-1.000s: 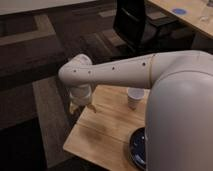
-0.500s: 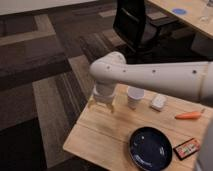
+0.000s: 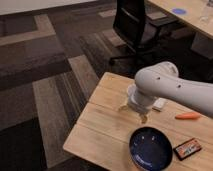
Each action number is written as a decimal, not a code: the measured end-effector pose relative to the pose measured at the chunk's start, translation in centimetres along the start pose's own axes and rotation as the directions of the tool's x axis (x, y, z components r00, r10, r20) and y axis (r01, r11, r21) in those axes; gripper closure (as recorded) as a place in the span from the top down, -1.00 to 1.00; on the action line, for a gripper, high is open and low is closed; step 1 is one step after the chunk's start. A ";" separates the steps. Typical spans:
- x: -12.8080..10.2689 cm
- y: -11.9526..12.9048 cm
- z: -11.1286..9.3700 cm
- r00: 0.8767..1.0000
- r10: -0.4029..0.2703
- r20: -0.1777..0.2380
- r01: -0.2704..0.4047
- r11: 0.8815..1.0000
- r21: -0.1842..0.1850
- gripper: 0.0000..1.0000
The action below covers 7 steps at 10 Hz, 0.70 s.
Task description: Push the ceramic bowl across the table
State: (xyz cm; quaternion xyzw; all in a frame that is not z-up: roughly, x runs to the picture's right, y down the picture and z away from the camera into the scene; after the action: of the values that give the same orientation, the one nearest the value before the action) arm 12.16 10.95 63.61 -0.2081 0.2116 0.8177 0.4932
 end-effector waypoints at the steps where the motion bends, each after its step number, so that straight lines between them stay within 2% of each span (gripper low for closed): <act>1: 0.0 0.1 0.0 1.000 -0.002 -0.001 0.002 1.000 0.000 0.30; 3: -0.5 -1.5 -0.5 0.999 0.044 0.014 -0.044 0.999 0.001 0.30; 4: -1.4 -4.4 -1.6 0.993 0.109 0.043 -0.109 0.994 -0.008 0.30; 5: -2.3 -9.4 -2.8 0.981 0.177 0.077 -0.177 0.984 -0.002 0.30; 6: -2.4 -11.1 -3.1 0.977 0.194 0.085 -0.195 0.981 -0.001 0.30; 7: -2.4 -15.2 -3.4 0.969 0.229 0.092 -0.231 0.973 0.008 0.30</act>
State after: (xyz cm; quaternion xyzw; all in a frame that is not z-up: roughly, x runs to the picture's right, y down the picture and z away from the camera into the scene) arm 27.23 13.75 59.99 -0.1403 0.2194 0.8759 0.4061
